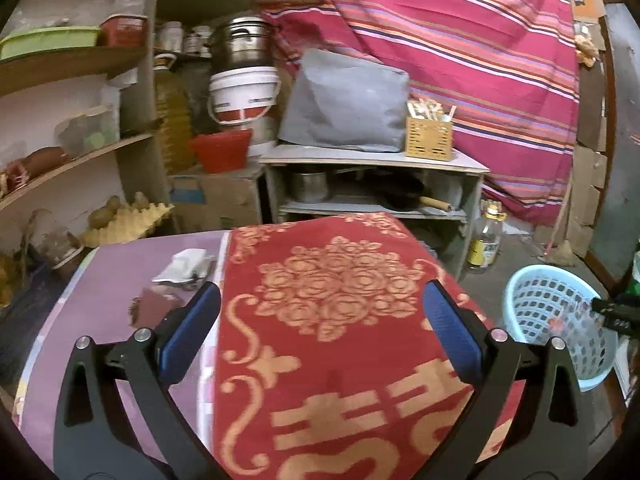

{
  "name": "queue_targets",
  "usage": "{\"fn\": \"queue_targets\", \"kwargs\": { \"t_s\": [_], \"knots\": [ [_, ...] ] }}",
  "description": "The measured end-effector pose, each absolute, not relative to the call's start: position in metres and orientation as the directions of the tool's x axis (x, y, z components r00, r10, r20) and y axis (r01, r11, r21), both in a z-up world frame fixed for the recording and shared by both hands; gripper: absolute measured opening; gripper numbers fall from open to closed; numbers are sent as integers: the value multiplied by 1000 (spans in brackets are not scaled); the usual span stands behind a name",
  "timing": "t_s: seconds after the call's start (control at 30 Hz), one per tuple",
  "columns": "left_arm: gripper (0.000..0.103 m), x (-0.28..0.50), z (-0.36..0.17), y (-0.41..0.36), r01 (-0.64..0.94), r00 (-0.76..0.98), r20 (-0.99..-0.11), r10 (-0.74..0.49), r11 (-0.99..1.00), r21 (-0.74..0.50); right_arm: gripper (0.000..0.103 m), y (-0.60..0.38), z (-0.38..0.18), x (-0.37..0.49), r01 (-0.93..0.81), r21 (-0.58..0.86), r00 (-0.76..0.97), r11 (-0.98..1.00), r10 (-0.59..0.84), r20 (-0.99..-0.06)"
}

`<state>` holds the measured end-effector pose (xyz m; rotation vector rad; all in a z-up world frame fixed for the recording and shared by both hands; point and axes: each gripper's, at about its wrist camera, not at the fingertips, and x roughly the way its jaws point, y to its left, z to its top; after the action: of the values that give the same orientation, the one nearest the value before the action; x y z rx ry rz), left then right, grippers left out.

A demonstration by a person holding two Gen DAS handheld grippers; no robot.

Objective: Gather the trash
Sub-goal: 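Move both open tools back over the table toward the remaining maroon pad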

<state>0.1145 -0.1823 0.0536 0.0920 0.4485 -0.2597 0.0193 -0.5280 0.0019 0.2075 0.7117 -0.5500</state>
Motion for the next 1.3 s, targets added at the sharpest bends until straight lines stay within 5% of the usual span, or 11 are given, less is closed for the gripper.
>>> {"fn": "queue_targets", "kwargs": {
  "t_s": [0.13,0.2,0.6,1.3],
  "knots": [
    [97,113,55,-160,238,877,-436,-202,971,28,84,-513,19,15,536,1,659,844,-417,-626],
    [97,113,56,-149,222,882,-433,-187,975,31,94,-506,26,14,536,9,675,844,-422,-605],
    [97,122,46,-86,118,888,-452,-82,992,54,94,-432,53,38,403,42,796,914,-327,-508],
    [97,163,1,2,-17,832,-551,66,996,93,98,-321,33,114,226,-20,817,974,-200,-541]
  ]
}}
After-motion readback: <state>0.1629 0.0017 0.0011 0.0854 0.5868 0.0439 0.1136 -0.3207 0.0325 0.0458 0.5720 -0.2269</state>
